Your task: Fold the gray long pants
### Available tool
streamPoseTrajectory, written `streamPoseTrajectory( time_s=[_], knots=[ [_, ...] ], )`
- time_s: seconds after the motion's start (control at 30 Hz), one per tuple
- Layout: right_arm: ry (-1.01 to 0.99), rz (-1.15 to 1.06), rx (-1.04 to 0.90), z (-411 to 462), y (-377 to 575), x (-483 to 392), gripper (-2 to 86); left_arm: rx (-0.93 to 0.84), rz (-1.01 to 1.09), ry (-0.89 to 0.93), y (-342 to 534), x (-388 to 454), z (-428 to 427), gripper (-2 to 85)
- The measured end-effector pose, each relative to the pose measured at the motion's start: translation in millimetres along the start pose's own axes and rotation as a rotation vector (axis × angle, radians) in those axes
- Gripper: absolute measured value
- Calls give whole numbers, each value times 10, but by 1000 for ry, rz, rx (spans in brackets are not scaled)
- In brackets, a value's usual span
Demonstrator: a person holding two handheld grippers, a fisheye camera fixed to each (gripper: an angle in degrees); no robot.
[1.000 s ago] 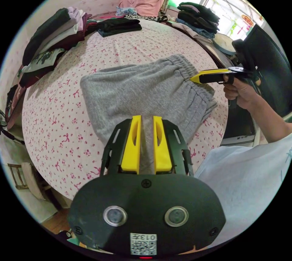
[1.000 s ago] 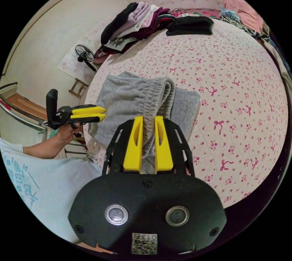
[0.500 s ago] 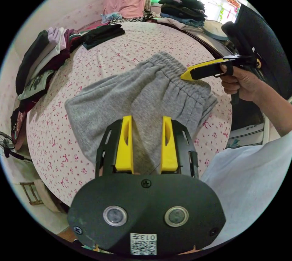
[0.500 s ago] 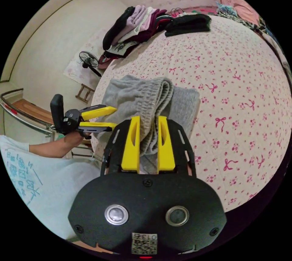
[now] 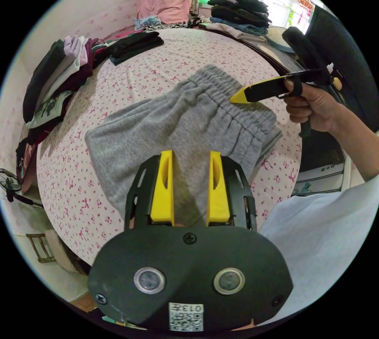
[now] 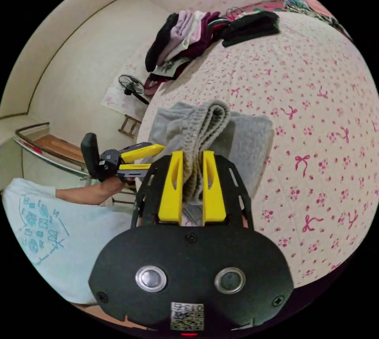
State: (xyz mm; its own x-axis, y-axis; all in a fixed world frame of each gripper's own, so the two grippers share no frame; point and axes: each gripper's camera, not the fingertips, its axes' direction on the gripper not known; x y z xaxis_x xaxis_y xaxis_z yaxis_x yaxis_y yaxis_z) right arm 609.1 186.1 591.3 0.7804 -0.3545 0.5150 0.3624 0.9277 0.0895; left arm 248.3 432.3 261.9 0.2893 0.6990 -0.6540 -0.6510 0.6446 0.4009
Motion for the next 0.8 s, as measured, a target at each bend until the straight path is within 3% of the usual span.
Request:
streamPoseTrajectory(
  time_s=[0.1,0.27,0.5,0.8],
  knots=[
    [106,-12,-30,77,49,-49,78,-11,-2,-17,0,20,72,131],
    [-19,30,5,55,166,63,65,-17,-8,-23,25,2,122,128],
    [146,-104,82,-212,360,-510,57,55,4,82,-45,25,-97,108],
    [132,130,47,-176,682,-214,73,-18,77,114,-82,122,297,99]
  ],
)
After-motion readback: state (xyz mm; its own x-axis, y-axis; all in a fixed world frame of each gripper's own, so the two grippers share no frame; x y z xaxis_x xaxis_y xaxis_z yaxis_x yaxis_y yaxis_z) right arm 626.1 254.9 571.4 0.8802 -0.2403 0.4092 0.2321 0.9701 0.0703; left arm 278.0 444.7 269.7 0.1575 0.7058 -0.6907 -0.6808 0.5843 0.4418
